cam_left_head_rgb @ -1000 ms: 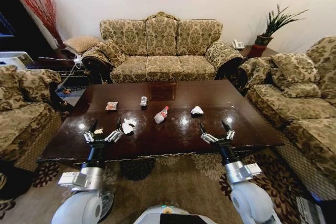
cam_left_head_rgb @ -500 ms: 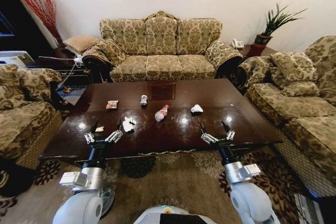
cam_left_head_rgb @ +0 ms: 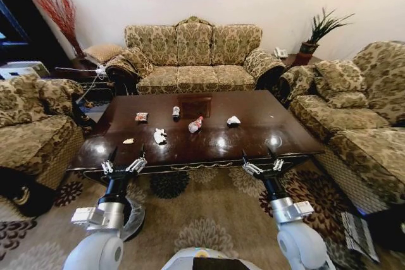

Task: Move to the front of the table and place the trash on the table into the trash bin.

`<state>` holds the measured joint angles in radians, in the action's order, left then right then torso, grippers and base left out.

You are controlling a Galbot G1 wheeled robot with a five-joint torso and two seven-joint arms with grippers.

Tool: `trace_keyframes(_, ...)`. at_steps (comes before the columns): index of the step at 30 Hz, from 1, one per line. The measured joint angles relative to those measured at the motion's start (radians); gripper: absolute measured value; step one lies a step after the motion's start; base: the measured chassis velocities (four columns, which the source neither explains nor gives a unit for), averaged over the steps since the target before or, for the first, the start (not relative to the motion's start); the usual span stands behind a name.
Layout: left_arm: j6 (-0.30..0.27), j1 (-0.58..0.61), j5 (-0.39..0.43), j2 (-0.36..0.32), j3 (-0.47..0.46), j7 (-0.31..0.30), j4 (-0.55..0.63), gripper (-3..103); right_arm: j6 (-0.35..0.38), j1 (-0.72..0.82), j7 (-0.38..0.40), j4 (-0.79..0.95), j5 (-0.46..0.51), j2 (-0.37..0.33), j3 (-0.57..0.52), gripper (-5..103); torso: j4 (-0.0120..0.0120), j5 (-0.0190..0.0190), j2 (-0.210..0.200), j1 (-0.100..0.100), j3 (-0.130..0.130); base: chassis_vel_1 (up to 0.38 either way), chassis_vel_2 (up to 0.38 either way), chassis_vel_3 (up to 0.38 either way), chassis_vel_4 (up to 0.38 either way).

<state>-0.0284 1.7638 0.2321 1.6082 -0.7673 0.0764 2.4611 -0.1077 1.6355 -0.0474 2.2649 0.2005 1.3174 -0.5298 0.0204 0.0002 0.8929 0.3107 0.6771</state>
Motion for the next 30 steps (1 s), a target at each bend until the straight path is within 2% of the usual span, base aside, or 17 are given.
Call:
trace_keyframes(7,-0.038,-0.003,0.034,0.0,-0.014,-0.046,-0.018,96,-0.021,0.004,0.001,-0.016,0.004,0.001,-0.001,100,0.0,-0.0002,-0.001,0.001,0.0,-0.004,0.104,-0.022,-0.095)
trace_keyframes(18,-0.059,0.001,0.026,0.0,-0.03,-0.055,-0.044,96,-0.049,0.007,0.006,-0.04,0.025,0.004,0.0,100,0.0,0.0,0.0,0.0,0.0,0.195,0.163,-0.183,-0.17)
trace_keyframes(22,-0.072,0.025,-0.003,-0.005,-0.063,-0.053,-0.109,96,-0.06,0.023,0.001,-0.037,0.036,0.007,-0.012,100,0.0,-0.0007,0.0,0.0,0.0,0.181,0.206,-0.226,-0.218)
trace_keyframes(24,-0.075,0.046,-0.008,-0.029,-0.086,-0.059,-0.164,96,-0.061,0.04,-0.003,-0.03,0.036,0.008,-0.021,100,0.0,-0.0013,0.0,0.0,0.0,0.116,0.168,-0.108,-0.131)
trace_keyframes(26,-0.073,0.066,-0.025,-0.082,-0.103,-0.077,-0.253,93,-0.064,0.068,-0.006,-0.021,0.036,0.012,-0.036,100,0.0003,-0.0013,0.0,0.0,0.0,0.075,0.052,-0.063,-0.052)
trace_keyframes(27,-0.073,0.066,-0.025,-0.082,-0.103,-0.077,-0.253,93,-0.064,0.068,-0.006,-0.021,0.036,0.012,-0.036,100,0.0003,-0.0013,0.0,0.0,0.0,0.045,0.052,-0.063,-0.01)
trace_keyframes(30,-0.082,0.071,-0.041,-0.143,-0.114,-0.09,-0.365,85,-0.067,0.093,-0.004,-0.013,0.043,0.024,-0.057,100,-0.0001,-0.0001,0.0,0.0,0.0,0.003,-0.025,0.008,0.012)
